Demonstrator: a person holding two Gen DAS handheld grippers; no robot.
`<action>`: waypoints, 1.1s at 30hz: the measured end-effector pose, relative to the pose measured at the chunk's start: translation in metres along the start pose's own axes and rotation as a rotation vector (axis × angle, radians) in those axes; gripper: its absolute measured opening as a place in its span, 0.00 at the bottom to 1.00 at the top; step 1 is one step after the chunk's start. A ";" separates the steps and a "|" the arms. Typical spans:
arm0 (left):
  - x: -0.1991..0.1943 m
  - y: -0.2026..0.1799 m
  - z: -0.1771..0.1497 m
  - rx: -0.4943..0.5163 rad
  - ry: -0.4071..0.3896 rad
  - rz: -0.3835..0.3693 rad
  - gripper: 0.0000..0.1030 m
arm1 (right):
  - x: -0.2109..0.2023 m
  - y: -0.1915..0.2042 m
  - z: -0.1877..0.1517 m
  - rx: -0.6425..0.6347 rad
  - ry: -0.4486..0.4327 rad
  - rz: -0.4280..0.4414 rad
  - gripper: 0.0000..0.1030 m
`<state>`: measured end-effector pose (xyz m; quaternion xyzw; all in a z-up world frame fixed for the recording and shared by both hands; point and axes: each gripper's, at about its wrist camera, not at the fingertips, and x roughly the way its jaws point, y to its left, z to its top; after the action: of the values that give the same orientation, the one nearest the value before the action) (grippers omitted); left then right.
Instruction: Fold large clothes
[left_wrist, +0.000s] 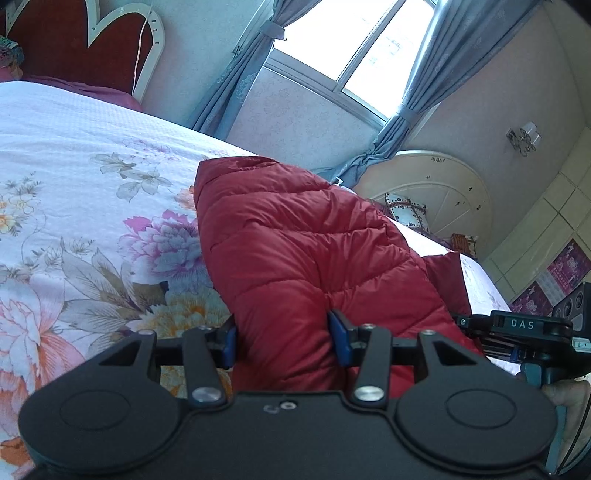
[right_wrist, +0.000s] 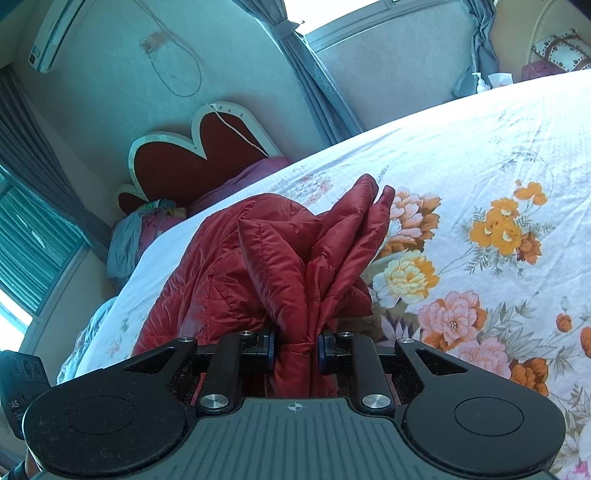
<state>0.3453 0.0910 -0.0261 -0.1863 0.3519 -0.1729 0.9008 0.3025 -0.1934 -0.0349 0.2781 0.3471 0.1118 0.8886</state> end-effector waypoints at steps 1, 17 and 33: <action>-0.001 0.000 0.000 0.005 0.004 0.002 0.45 | 0.000 0.002 -0.001 -0.005 0.001 -0.004 0.19; -0.007 0.030 -0.017 0.030 0.059 0.115 0.70 | 0.028 -0.026 -0.034 0.088 0.097 -0.054 0.36; 0.048 0.019 0.031 0.168 0.020 0.042 0.34 | 0.053 -0.010 -0.007 -0.237 0.108 -0.203 0.14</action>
<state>0.4033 0.0931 -0.0410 -0.1008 0.3488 -0.1846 0.9133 0.3368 -0.1776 -0.0740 0.1283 0.4052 0.0766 0.9019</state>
